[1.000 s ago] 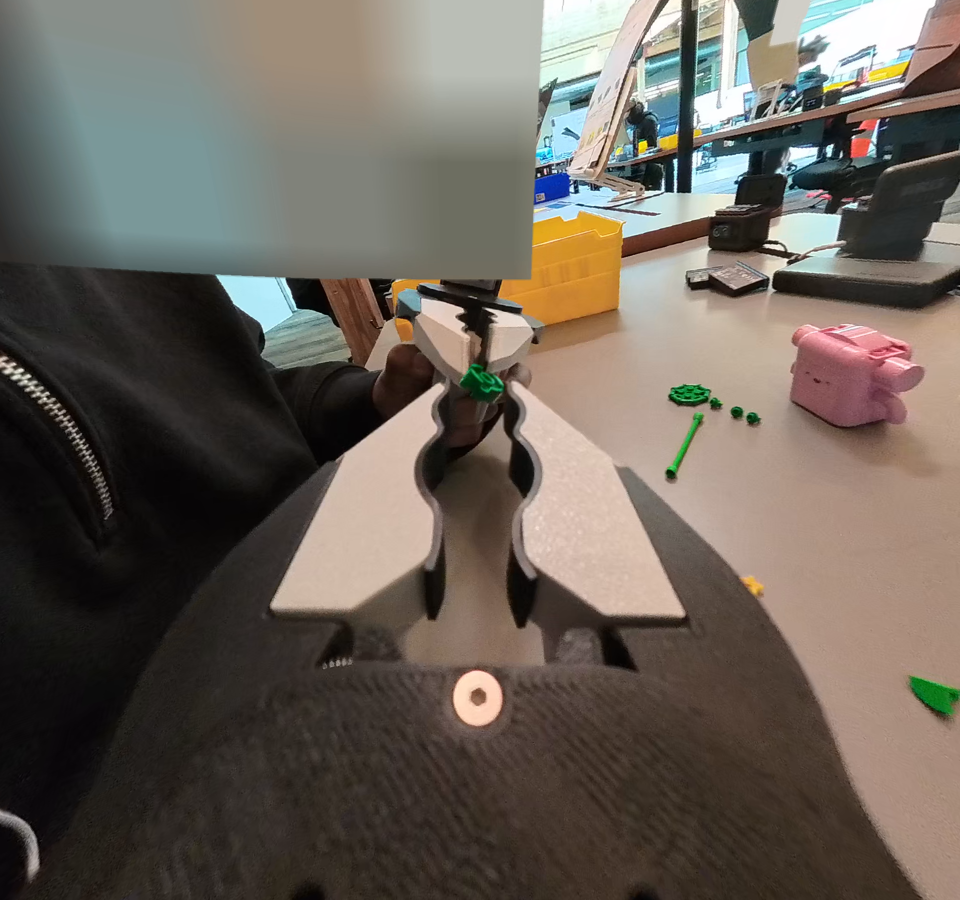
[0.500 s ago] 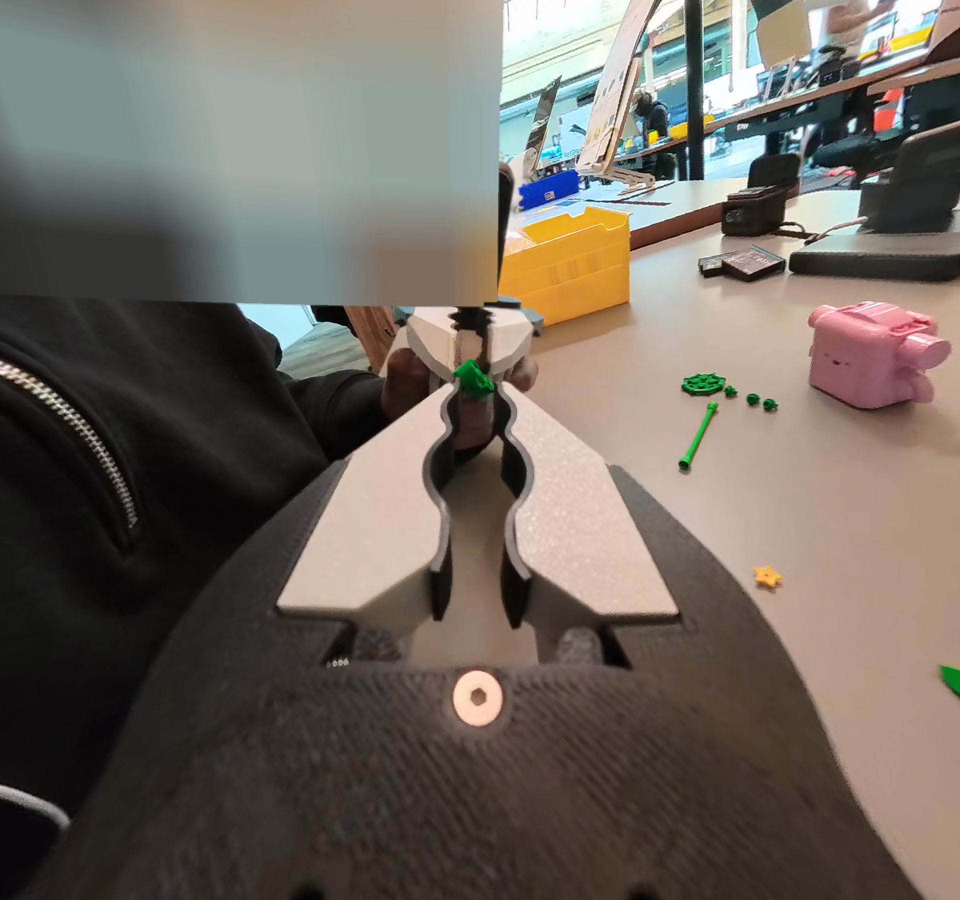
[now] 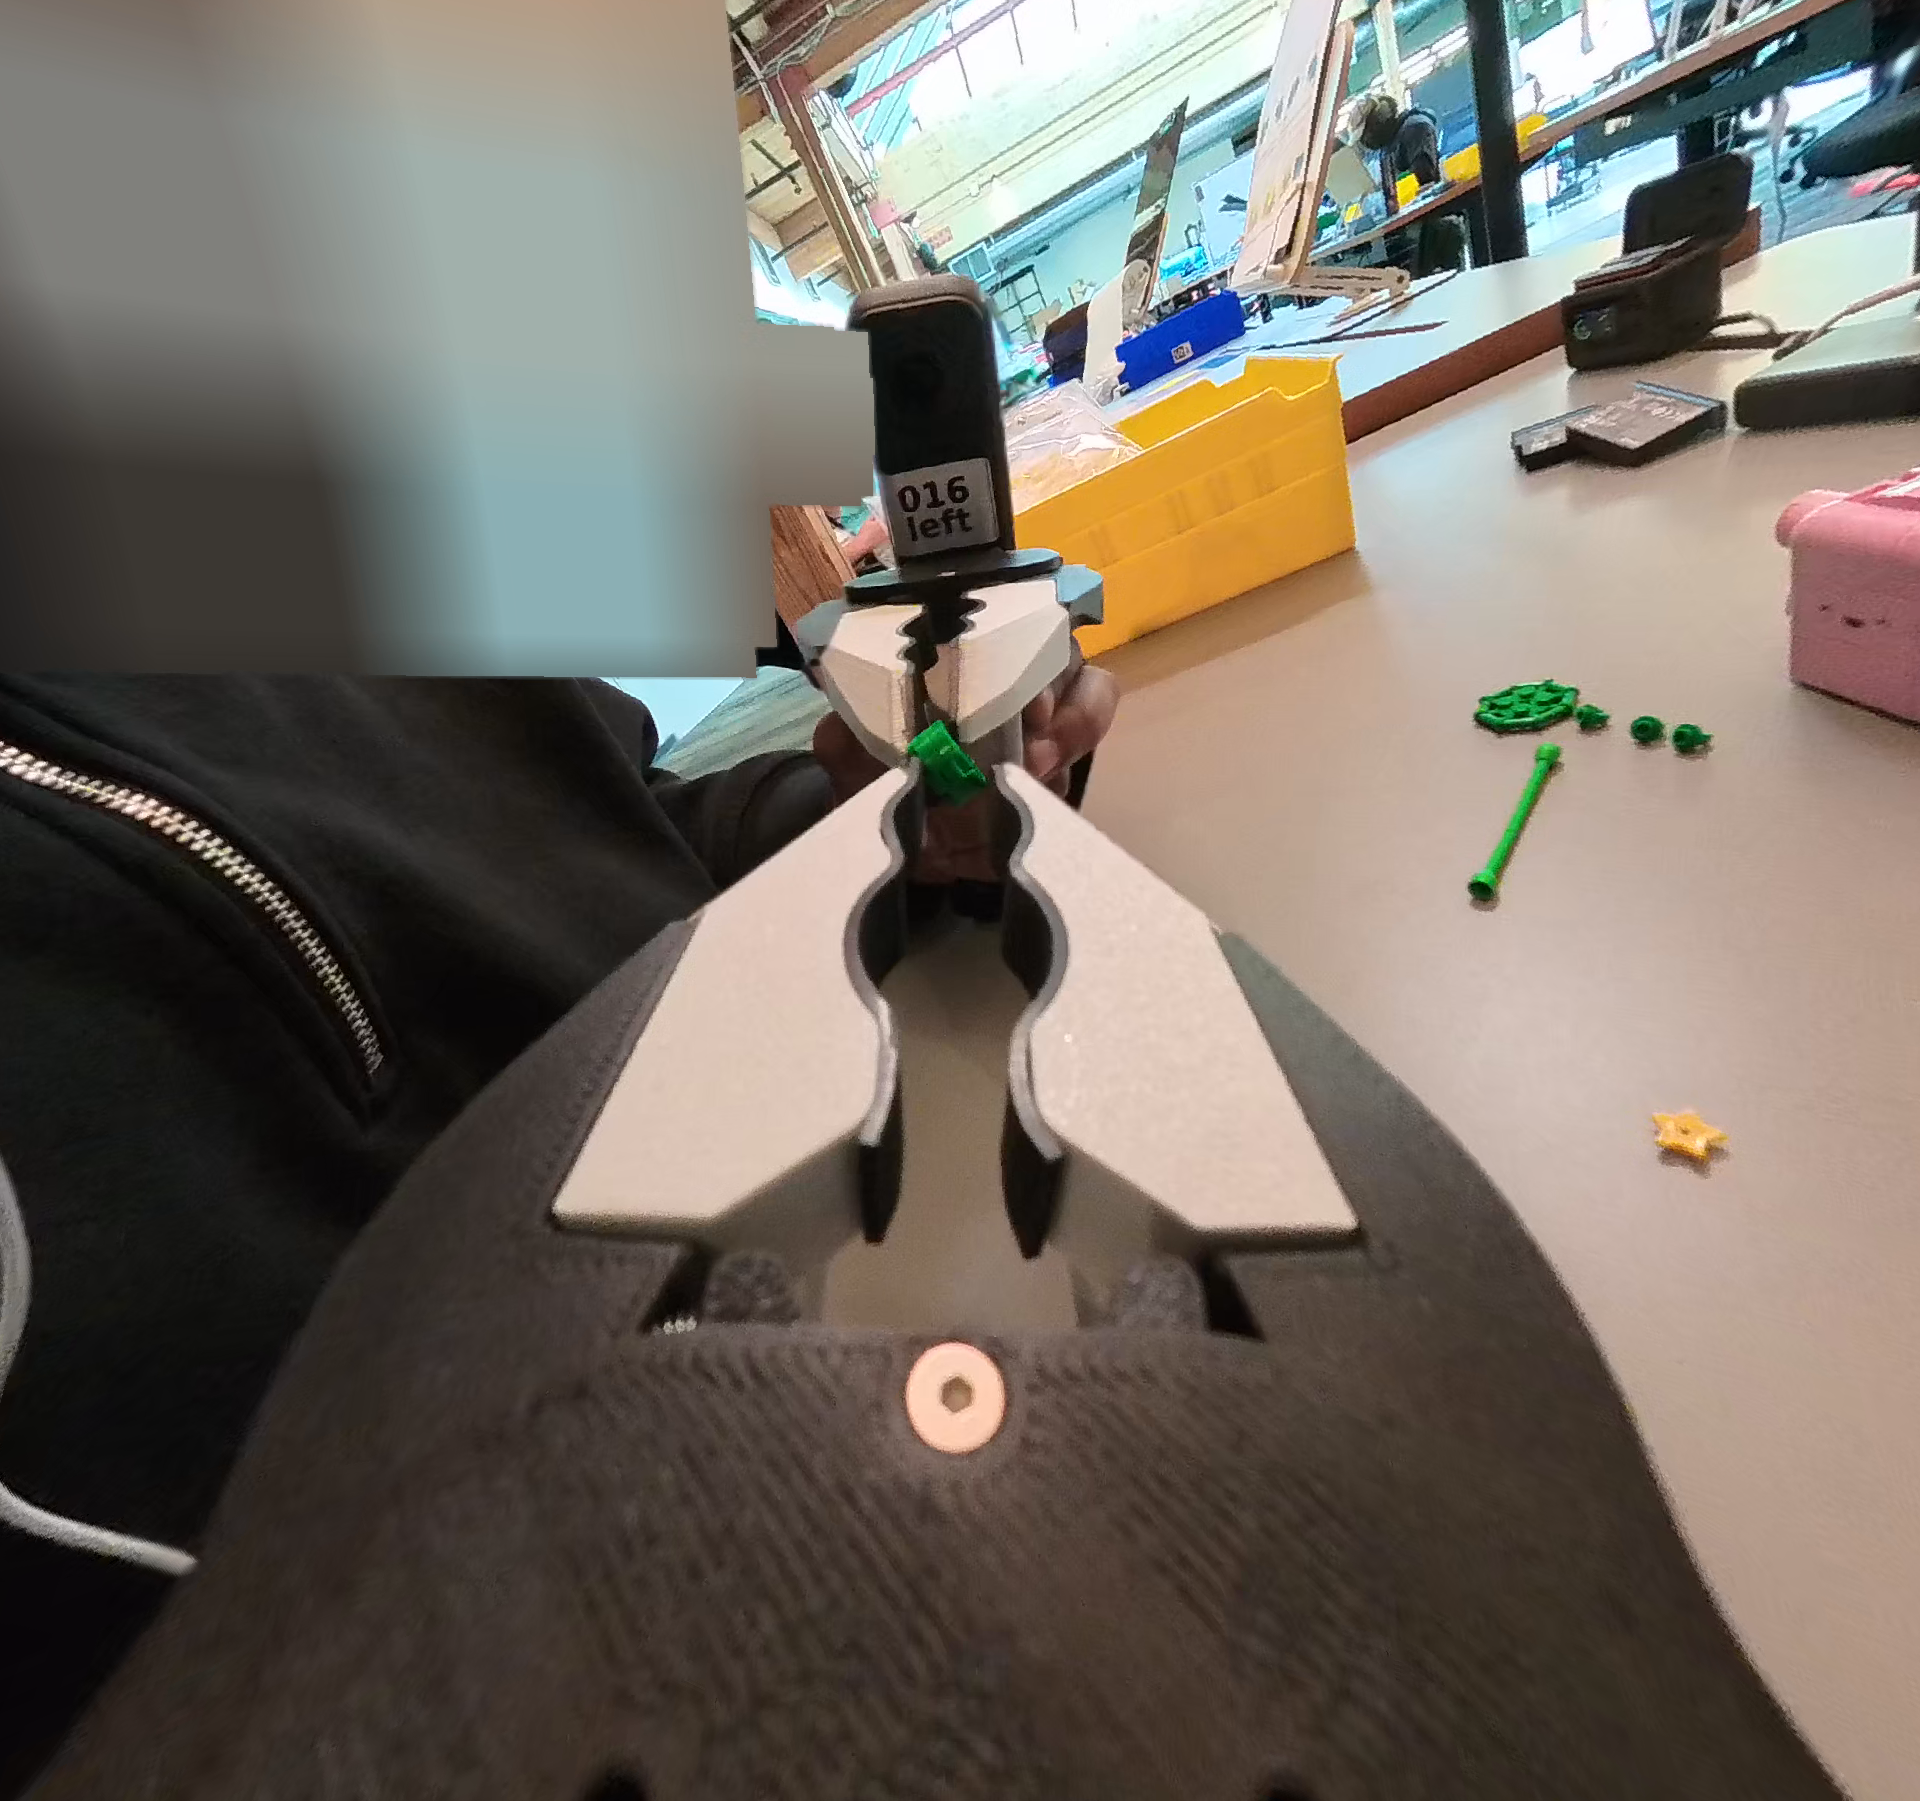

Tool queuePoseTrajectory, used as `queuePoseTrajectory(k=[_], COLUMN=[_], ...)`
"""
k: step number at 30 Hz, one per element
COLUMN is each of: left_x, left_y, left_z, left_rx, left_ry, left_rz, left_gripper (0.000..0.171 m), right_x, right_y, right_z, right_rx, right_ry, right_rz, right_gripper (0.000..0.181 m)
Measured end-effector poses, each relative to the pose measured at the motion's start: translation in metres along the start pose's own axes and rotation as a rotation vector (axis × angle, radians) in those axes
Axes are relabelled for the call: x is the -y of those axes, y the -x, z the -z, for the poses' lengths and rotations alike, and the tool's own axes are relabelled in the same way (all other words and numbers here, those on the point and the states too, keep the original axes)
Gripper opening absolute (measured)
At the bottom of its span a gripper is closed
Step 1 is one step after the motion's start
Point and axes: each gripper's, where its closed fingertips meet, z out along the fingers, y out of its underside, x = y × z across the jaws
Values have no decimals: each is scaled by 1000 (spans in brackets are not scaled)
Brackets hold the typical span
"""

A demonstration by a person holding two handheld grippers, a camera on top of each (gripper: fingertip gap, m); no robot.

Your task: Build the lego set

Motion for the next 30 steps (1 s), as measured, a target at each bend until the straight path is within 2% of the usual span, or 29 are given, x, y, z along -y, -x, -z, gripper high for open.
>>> queuePoseTrajectory(k=[6, 9, 19, 30], left_x=[0, -2, 0, -5], left_y=[-1, -2, -8, -9], left_z=[0, -1, 0, -2], left_rx=[-24, -44, -132, -144], left_ry=[-1, 8, -16, 12], left_rz=[48, 75, 176, 197], left_gripper=[2, 2, 2, 2], right_x=[3, 2, 5, 0], right_y=[-1, 6, 12, 13], right_z=[0, -3, -2, 0], right_rx=[-89, -77, -83, -75], right_ry=[1, 10, 0, 39], right_rz=[218, 283, 365, 389], right_gripper=[23, 21, 7, 6])
